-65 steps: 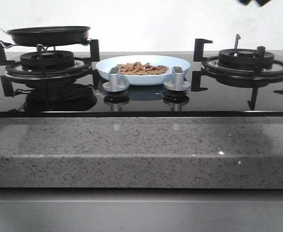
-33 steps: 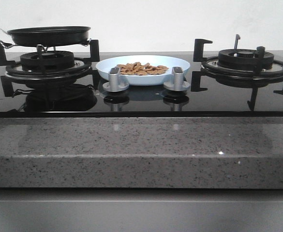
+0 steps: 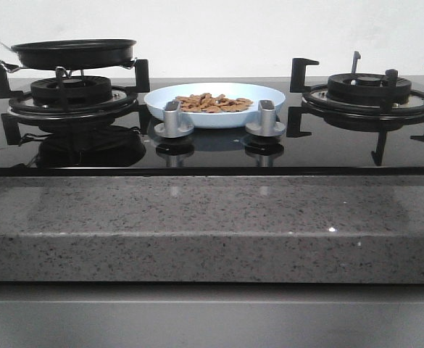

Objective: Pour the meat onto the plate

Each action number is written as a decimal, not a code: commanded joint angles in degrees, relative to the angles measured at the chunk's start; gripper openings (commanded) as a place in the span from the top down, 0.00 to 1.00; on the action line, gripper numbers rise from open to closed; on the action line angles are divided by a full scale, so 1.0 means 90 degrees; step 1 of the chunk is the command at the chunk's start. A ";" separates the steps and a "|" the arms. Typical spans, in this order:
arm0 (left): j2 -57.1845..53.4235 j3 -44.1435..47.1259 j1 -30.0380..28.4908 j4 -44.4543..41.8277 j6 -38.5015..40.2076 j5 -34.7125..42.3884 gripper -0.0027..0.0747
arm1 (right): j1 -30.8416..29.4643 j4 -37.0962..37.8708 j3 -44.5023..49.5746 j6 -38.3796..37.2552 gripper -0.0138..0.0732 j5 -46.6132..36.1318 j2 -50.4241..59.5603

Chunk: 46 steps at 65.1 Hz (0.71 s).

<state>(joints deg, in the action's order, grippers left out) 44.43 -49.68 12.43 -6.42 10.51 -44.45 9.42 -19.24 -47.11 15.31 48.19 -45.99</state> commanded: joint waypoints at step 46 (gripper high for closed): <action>-0.0022 -0.0152 0.0062 -0.0035 0.0063 0.0490 0.99 | -0.0036 -0.0119 -0.0150 0.0042 0.92 -0.0340 0.0044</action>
<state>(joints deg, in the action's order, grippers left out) 44.43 -49.68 12.43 -6.42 10.51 -44.23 9.42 -19.24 -47.07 15.31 48.19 -45.99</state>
